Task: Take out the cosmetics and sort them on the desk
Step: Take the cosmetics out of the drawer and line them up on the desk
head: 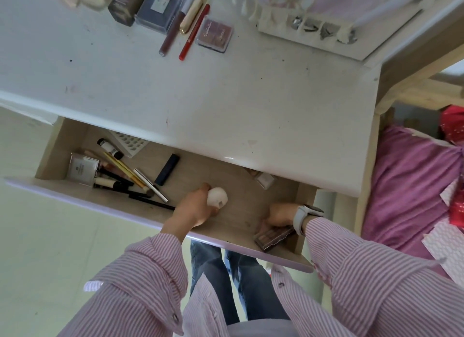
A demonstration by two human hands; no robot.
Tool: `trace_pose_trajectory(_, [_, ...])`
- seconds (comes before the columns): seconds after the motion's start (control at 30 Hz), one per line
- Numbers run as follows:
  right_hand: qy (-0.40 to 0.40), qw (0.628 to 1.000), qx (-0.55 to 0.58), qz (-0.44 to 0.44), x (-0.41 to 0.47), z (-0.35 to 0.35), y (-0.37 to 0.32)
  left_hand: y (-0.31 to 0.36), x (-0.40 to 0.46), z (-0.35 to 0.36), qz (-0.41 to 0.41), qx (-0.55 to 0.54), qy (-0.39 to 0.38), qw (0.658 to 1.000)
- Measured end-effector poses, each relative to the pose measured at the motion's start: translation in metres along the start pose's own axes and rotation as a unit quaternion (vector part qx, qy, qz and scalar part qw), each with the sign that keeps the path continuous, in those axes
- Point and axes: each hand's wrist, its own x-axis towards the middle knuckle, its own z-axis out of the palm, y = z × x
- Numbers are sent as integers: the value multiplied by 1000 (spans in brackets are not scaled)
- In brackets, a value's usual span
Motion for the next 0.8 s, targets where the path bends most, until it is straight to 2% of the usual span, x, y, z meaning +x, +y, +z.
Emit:
trace_pose_trajectory(0.1, [-18,998,-67,0,2,-1,-1,0,1,0,1,-11,1,1000])
trace_pose_trajectory(0.17, [-6,998,-68,-4,4,1,-1,0,1,0,2,-15,4,1000])
trace_pose_trajectory(0.23, [29,999,-28,-27,5,4,2,0,0,0,7,-19,12,1000])
trace_pose_trajectory(0.3, [102,991,36,-78,-1,10,4,0,-3,-1,18,-31,30,999])
trace_pose_trajectory(0.43, [275,940,62,-194,-21,16,4,-3,-18,-12,56,-73,91,992])
trace_pose_trajectory(0.57, [308,897,164,-272,-45,-4,-12,-5,-38,-37,80,-150,103,980])
trace_pose_trajectory(0.67, [343,849,279,-289,-64,-32,-25,1,-52,-64,102,-236,138,957])
trace_pose_trajectory(0.8, [410,789,382,-251,-79,-78,-35,28,-51,-108,145,-293,216,920])
